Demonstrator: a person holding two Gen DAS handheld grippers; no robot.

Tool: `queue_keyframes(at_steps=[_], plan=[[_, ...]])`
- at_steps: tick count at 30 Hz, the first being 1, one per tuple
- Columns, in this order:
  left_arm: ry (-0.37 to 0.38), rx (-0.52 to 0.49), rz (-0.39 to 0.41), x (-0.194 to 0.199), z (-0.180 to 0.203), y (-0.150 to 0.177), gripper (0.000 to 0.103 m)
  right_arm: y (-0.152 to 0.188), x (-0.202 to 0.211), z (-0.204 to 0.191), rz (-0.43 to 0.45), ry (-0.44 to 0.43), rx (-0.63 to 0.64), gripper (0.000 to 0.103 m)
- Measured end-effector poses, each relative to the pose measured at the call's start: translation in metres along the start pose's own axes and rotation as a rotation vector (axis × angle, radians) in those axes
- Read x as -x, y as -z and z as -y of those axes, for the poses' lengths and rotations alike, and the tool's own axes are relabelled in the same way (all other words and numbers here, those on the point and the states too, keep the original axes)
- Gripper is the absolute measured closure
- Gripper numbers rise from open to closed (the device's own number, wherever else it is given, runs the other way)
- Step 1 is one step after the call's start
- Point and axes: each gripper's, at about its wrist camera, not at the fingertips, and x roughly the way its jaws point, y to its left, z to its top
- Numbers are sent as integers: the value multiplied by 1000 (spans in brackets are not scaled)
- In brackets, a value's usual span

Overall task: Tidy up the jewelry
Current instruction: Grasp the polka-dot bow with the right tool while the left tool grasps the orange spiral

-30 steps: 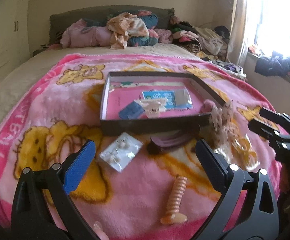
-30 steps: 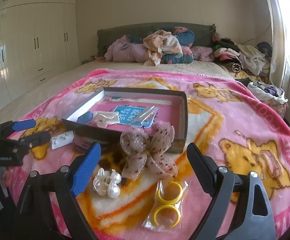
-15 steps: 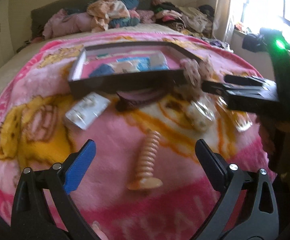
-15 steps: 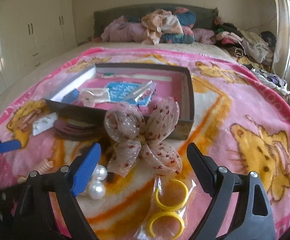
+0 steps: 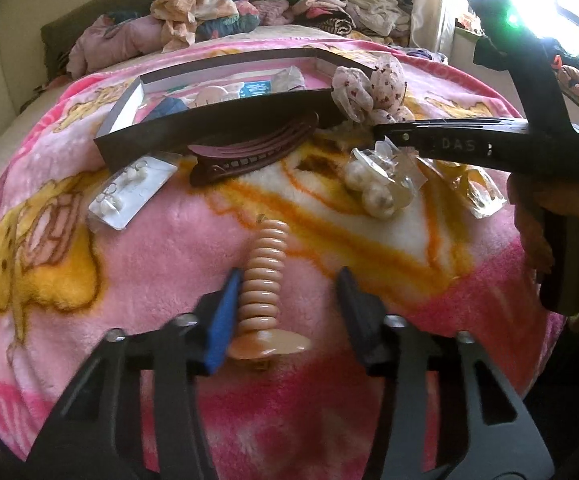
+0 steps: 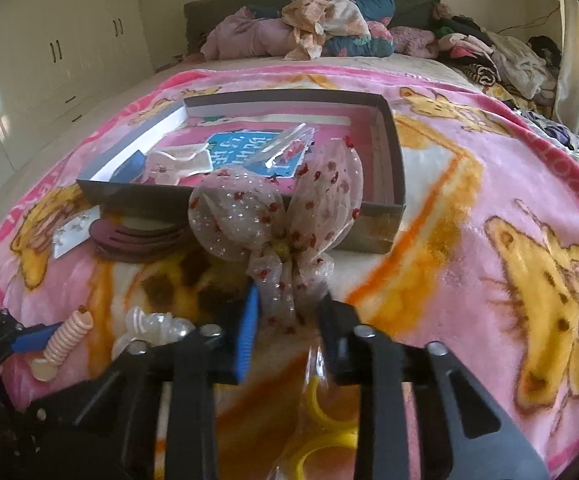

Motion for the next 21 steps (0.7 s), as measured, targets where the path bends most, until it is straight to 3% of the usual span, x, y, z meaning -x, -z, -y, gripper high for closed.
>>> queue_keyframes(at_steps=[2, 21], plan=[[1, 3, 6, 2, -1, 0, 90, 0, 5, -1, 17, -4, -6, 85], [82, 36, 73, 18, 6, -25, 92, -1, 64, 17, 126, -38, -85, 87]])
